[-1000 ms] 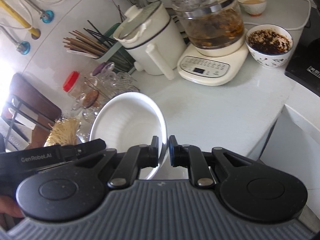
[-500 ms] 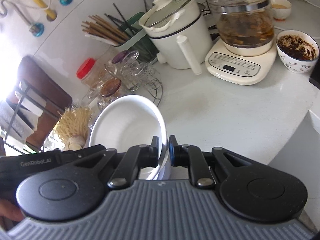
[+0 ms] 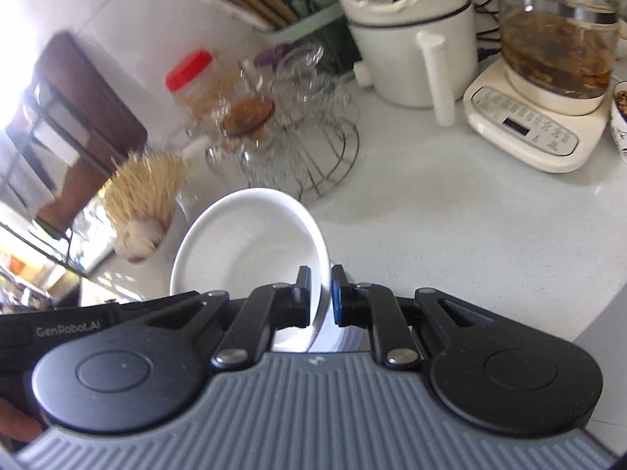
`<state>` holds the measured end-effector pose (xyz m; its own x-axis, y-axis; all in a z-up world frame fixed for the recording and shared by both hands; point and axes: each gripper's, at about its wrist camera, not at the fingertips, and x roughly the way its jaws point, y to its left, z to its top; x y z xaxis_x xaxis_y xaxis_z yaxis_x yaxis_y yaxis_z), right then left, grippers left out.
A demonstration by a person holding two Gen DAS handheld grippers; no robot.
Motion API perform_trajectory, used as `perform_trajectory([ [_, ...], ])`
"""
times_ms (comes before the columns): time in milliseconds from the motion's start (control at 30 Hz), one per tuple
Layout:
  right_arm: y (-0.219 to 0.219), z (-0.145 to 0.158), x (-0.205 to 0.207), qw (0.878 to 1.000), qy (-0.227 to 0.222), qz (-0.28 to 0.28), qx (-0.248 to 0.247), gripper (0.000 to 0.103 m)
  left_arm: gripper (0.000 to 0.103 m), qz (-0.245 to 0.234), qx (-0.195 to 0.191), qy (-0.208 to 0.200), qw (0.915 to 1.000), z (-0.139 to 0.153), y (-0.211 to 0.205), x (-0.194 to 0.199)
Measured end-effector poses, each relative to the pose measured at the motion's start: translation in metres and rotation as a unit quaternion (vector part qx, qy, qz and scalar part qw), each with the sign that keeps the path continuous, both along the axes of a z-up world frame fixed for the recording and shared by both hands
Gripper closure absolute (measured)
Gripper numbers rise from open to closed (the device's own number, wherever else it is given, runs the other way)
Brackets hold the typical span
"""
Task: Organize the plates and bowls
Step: 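Lift the ceramic bowl with both grippers and carry it toward the floral plate stack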
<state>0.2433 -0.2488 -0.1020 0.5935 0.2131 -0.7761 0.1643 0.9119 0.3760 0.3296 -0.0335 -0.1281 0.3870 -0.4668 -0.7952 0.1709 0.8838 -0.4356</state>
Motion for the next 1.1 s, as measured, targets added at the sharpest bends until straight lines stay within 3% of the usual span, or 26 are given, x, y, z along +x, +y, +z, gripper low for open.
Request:
perform_trajectory([
  [267, 0.015, -0.020, 0.006, 0.999, 0.022, 0.023, -0.031, 0.089, 0.095, -0.006, 0.024, 0.026, 0.9994, -0.031, 0.001, 0.003],
  [633, 0.008, -0.022, 0.018, 0.999, 0.030, 0.024, 0.005, 0.086, 0.091, -0.017, 0.039, 0.047, 0.9980, -0.048, 0.011, 0.007],
  [667, 0.007, -0.022, 0.018, 0.999, 0.028, 0.024, 0.005, 0.084, 0.085, -0.015, 0.040, 0.049, 0.9979, -0.048, 0.012, 0.006],
  [700, 0.005, -0.021, 0.018, 0.999, 0.024, 0.021, 0.008, 0.071, 0.081, -0.013, 0.041, 0.050, 0.9978, -0.048, 0.013, 0.005],
  [733, 0.003, -0.020, 0.017, 1.000, 0.018, 0.017, 0.015, 0.053, 0.070, -0.010, 0.044, 0.052, 0.9977, -0.048, 0.014, 0.005],
  [800, -0.001, -0.018, 0.015, 0.999, 0.002, 0.009, 0.034, 0.041, 0.059, -0.008, 0.048, 0.048, 0.9976, -0.047, 0.015, 0.005],
  [900, -0.004, -0.024, 0.016, 0.999, 0.001, -0.002, 0.034, 0.043, 0.052, -0.011, 0.050, 0.045, 0.9977, -0.046, 0.016, 0.007],
  [1100, -0.011, -0.052, 0.020, 0.997, 0.049, -0.021, 0.053, 0.042, 0.051, -0.011, 0.047, 0.050, 0.9976, -0.051, 0.015, 0.019],
])
